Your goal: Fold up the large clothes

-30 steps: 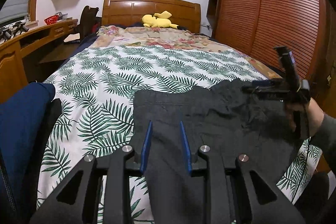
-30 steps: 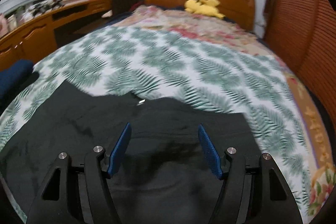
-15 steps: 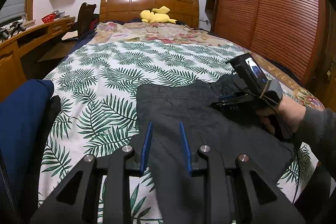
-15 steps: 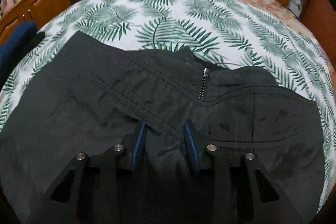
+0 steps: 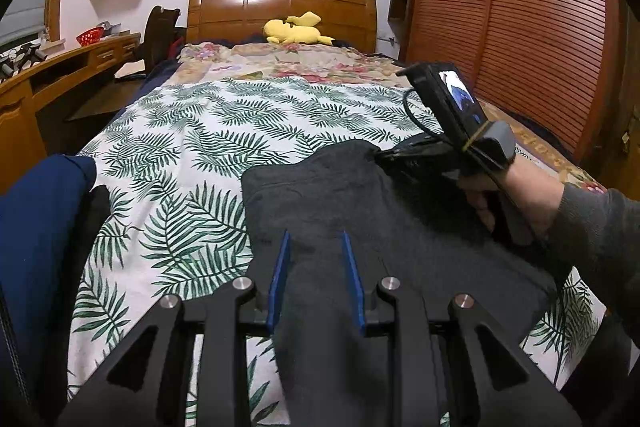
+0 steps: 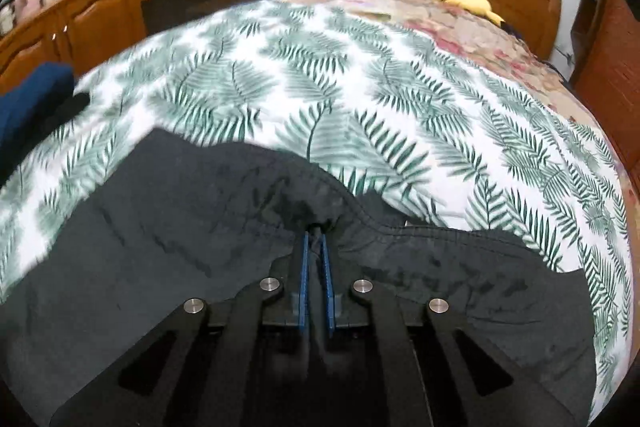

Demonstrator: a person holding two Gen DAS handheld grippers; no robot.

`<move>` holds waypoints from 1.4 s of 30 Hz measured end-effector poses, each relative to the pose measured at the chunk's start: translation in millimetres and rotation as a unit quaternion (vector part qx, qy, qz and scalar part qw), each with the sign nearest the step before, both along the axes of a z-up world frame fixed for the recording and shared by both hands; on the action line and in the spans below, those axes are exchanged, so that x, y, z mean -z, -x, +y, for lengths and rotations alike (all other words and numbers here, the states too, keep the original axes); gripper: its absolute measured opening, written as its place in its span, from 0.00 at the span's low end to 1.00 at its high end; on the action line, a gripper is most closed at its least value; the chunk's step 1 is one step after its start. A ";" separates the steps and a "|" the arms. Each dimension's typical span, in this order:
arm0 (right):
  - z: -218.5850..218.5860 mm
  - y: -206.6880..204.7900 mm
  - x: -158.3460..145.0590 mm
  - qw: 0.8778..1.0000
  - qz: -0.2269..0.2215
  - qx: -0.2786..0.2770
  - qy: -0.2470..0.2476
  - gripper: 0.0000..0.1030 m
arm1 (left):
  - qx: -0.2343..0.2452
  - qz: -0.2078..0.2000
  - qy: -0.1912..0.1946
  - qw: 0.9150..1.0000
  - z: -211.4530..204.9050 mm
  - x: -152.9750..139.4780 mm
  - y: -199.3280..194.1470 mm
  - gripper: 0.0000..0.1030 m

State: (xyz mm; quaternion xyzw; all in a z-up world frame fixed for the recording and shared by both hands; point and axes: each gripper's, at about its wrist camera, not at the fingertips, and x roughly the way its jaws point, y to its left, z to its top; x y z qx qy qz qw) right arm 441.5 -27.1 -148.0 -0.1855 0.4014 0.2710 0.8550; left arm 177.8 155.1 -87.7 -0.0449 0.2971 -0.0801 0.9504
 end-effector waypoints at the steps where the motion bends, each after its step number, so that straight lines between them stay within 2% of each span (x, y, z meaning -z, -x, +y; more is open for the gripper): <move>1: -0.3 -2.9 -1.3 1.000 0.002 0.004 0.000 0.06 | 0.002 0.000 0.000 1.000 -2.4 0.4 -0.9 0.24; 3: -4.3 -5.1 -8.2 1.000 -0.001 0.010 -0.006 0.12 | 0.007 -0.001 0.000 1.000 -7.4 -0.4 -2.4 0.24; 4: -8.9 -5.2 -14.9 1.000 -0.010 0.015 -0.006 0.21 | 0.009 -0.003 0.001 1.000 -9.8 -0.9 -3.4 0.24; 5: -16.9 -4.5 -23.6 1.000 -0.018 0.016 -0.012 0.43 | 0.011 -0.003 0.002 1.000 -12.4 -1.7 -4.1 0.24; 7: -35.8 -4.6 -38.5 0.999 -0.031 0.019 -0.024 0.62 | 0.019 -0.004 0.006 1.000 -18.5 -2.3 -4.6 0.24; 12: -103.1 -26.5 -58.0 0.996 -0.051 0.077 0.001 0.62 | 0.037 -0.003 0.009 0.999 -35.7 -1.9 -6.7 0.24; 18: -194.6 -57.1 -41.2 0.984 -0.031 0.174 0.026 0.62 | 0.053 0.004 0.007 0.999 -56.2 1.7 -11.8 0.24; 24: -255.7 -76.4 -9.6 0.971 0.036 0.237 0.011 0.62 | 0.069 0.012 0.001 0.998 -72.7 6.6 -16.4 0.24; 27: -269.9 -82.8 3.7 0.964 0.084 0.250 -0.027 0.62 | 0.075 0.015 -0.002 0.997 -79.3 8.2 -18.3 0.24; 28: -269.8 -83.5 5.7 0.964 0.092 0.248 -0.036 0.62 | 0.078 0.017 -0.003 0.997 -81.3 9.2 -19.3 0.24; 30: -265.1 -82.7 7.0 0.968 0.110 0.220 -0.056 0.40 | 0.080 0.021 -0.004 0.997 -84.5 10.6 -22.4 0.24; 31: -260.4 -81.8 5.7 0.971 0.107 0.208 -0.052 0.20 | 0.083 0.024 -0.003 0.996 -85.9 11.4 -23.6 0.24; 32: -254.9 -79.2 1.5 0.975 0.082 0.203 -0.033 0.07 | 0.085 0.025 -0.003 0.996 -87.0 11.6 -24.7 0.24; 34: -242.3 -67.9 -18.0 0.982 0.005 0.189 -0.012 0.05 | 0.087 0.024 -0.001 0.996 -88.5 11.3 -25.3 0.24; 37: -248.8 -66.2 -42.2 0.972 -0.055 0.228 -0.013 0.03 | 0.091 0.026 -0.001 0.995 -91.4 12.3 -26.2 0.24; 39: -255.8 -73.4 -42.1 0.966 -0.052 0.252 0.004 0.03 | 0.094 0.028 -0.004 0.995 -94.2 13.2 -25.8 0.24; 40: -255.9 -76.8 -36.1 0.965 -0.045 0.255 0.028 0.04 | 0.094 0.028 -0.005 0.995 -95.5 12.9 -25.5 0.24; 42: -258.5 -77.6 -29.5 0.966 -0.039 0.253 0.039 0.04 | 0.096 0.028 -0.006 0.995 -96.9 12.1 -24.5 0.24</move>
